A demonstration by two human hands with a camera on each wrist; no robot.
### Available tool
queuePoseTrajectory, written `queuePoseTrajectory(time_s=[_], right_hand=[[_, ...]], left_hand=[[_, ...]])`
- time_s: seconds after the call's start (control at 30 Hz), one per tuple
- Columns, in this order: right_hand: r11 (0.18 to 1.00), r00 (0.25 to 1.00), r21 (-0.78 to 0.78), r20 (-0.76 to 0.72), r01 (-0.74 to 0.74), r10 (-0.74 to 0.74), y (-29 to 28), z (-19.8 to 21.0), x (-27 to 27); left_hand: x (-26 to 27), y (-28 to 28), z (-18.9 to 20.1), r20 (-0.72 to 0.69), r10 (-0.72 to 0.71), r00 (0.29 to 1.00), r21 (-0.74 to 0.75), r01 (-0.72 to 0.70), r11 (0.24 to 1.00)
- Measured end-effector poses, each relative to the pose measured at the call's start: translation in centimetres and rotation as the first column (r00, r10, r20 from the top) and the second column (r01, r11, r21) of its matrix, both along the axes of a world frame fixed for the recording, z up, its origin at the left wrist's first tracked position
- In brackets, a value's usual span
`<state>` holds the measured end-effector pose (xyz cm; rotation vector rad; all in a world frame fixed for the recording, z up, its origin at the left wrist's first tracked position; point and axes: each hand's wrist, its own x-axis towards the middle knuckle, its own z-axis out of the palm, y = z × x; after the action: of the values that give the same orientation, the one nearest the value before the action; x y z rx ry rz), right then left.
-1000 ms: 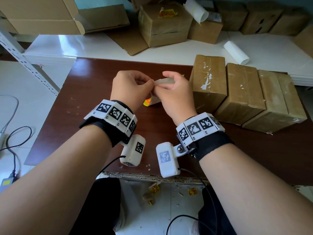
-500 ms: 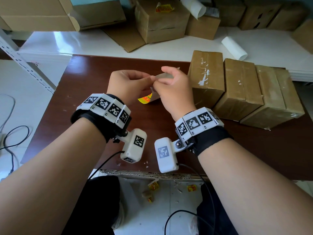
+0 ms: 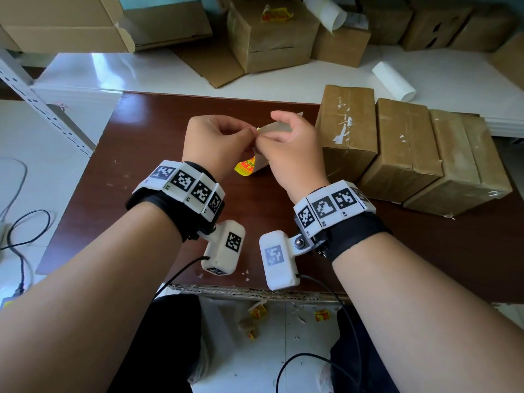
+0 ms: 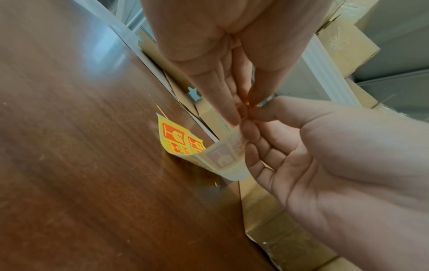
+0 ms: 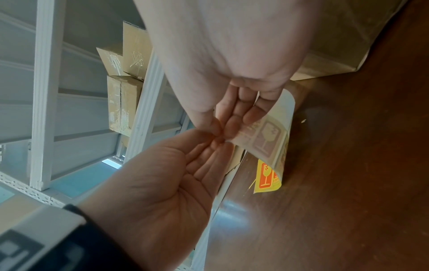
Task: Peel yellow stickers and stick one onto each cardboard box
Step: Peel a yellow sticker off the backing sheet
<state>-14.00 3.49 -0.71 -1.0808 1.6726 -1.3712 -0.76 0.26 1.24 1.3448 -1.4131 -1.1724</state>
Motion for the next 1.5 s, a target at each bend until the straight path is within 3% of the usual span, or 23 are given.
queuePoseTrajectory(time_s=[0.2,0.43,0.7,0.97,1.5], right_hand=[[0.998,0.997,-0.053,0.079,-0.018,0.022,0.0,0.4,0.3],[0.996,0.993,-0.081,0.114,-0.025,0.034,0.4,1.1,0.2],[0.998,0.981,-0.064,0.193,-0.005,0.017,0.7,1.7,0.2],[0.999,0.973,-0.046,0.231,-0.014,0.024,0.5,1.3,0.3],[0.997,0.944,-0.069,0.325,-0.028,0.049,0.6,1.5,0.5]], left_hand=[[-0.2,0.2,0.0,-0.001,0.040,0.999,-0.083,-0.040,0.996],[0.0,0.3,0.1,0.192,0.070,0.979,-0.372,0.007,0.928],[0.3,0.0,-0.3,0.398,0.098,0.912,-0.511,0.132,0.849],[0.0,-0.1,-0.5,0.348,0.092,0.933,-0.547,0.122,0.828],[-0.3,-0.9,-1.1,0.185,0.085,0.979,-0.342,-0.017,0.939]])
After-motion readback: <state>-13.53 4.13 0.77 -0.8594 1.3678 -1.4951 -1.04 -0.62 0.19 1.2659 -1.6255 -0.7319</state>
